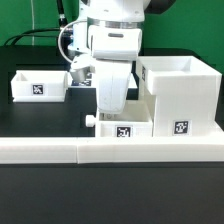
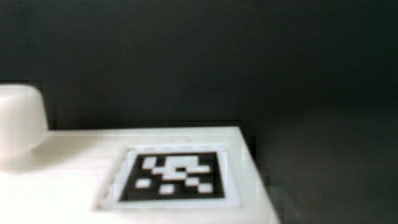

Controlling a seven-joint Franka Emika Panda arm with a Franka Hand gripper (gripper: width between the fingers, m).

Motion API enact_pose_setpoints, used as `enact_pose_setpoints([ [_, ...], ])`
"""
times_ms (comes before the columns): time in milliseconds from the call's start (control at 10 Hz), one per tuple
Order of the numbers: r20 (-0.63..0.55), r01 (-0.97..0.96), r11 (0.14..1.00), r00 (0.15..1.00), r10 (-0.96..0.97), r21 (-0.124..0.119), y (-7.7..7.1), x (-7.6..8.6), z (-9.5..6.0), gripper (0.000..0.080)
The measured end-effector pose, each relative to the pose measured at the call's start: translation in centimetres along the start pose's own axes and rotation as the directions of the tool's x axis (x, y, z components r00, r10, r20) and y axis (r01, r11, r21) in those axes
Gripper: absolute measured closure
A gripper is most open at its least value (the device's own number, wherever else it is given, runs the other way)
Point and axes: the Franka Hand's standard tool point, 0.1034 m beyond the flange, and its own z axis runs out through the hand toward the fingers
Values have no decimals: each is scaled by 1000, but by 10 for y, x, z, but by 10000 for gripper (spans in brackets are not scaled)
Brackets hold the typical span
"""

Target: Assemble drawer

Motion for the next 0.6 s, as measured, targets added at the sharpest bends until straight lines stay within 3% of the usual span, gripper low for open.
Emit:
enact_pose_setpoints([
  [300, 3, 2, 1000, 1000, -2, 11, -2, 0, 0, 757],
  [500, 3, -11, 1000, 1000, 11, 10, -2, -3, 0, 757],
  [600, 0, -12, 1000, 1000, 12, -3, 0, -2, 0, 757],
])
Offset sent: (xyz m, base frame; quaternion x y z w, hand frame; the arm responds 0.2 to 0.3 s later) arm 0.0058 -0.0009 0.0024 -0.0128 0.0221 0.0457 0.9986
